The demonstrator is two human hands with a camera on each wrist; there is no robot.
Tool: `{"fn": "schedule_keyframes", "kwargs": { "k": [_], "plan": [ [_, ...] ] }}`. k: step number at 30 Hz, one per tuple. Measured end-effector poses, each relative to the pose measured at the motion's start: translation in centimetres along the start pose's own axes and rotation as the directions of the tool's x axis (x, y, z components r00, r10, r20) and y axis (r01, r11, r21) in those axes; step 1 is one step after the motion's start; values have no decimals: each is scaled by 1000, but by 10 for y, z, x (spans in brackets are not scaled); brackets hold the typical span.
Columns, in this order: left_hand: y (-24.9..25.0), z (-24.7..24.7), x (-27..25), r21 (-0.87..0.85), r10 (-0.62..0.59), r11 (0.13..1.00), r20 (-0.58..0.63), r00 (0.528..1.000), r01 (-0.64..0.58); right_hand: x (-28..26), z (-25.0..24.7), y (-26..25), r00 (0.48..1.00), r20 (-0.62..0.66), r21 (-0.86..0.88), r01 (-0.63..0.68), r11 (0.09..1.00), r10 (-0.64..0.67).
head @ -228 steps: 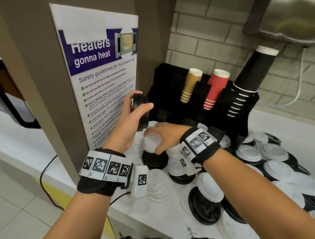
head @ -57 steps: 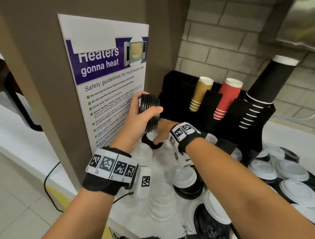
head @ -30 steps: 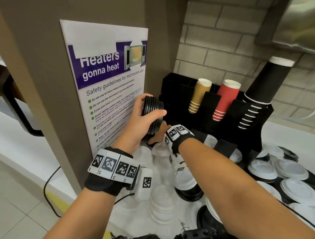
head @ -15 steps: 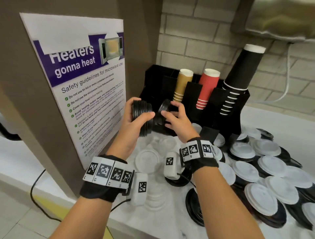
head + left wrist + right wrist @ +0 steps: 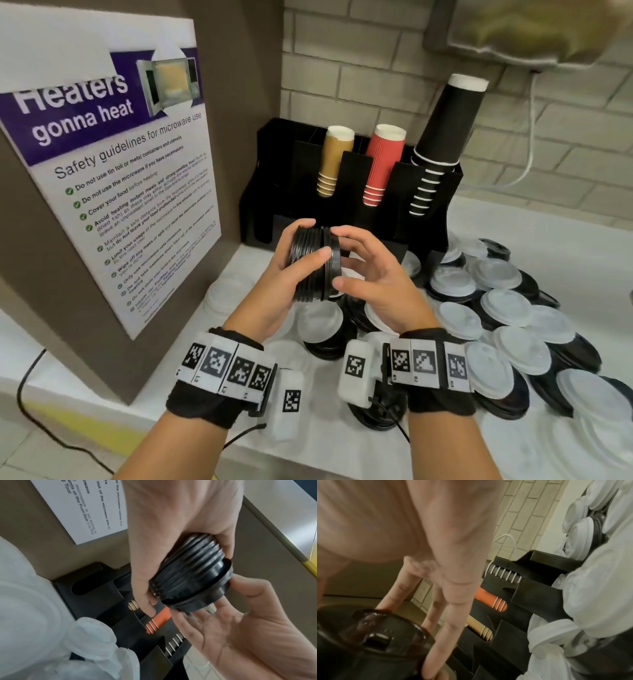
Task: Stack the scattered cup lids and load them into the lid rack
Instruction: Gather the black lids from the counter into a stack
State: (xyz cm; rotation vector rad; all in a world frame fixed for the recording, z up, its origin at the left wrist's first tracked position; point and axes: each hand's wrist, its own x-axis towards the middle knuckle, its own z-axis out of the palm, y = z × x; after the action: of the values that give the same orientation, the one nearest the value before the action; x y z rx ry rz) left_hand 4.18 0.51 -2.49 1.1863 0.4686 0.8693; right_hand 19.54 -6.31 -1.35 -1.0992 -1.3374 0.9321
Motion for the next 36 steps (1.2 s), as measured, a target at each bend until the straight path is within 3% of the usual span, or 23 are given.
{"fn": "schedule_keyframes", "kwargs": {
  "k": [7,12,14,16,17,19,21,23,26,29,31,34,36],
  "plan": [
    [-5,15,1,-38,12,999,-16,1000,-12,-7,-2,-6,999,-38,-32,18,999,-19],
    [-8,18,2,-58,17,998,-42,999,-19,-6,-6,-5,999,4,-69,50,996,-50],
    [-7,17,3,-44,42,998,-96,995,-46,0,-8,-3,1000,18,-62,-12,998,13],
    [-2,12,5,-17,75,997,-182,980,-80,10,-11,-1,993,-8,-233,-114,966,115],
    [0,9,6,-8,92,995,-223,970,-96,17,-14,2,984,-17,-400,-167,901,175],
    [6,-1,7,4,114,993,-286,951,-118,30,-11,9,939,50,-718,-204,665,342],
    [11,-8,8,0,116,992,-322,940,-123,37,2,16,860,135,-915,-83,396,493],
    [14,-12,7,12,122,992,-336,934,-125,41,17,23,803,149,-984,61,169,577],
    [17,-14,5,39,137,990,-337,931,-132,44,32,30,769,125,-990,134,33,627],
    [20,-17,2,50,145,989,-341,929,-136,49,35,25,747,121,-989,150,12,654],
    [24,-20,1,49,146,989,-352,925,-137,56,34,13,746,139,-990,114,82,652],
    [26,-23,2,47,161,987,-359,919,-154,71,35,-7,834,186,-971,77,225,519],
    [27,-23,3,47,166,986,-358,919,-160,77,38,-13,896,180,-967,85,239,405]
  ]
}}
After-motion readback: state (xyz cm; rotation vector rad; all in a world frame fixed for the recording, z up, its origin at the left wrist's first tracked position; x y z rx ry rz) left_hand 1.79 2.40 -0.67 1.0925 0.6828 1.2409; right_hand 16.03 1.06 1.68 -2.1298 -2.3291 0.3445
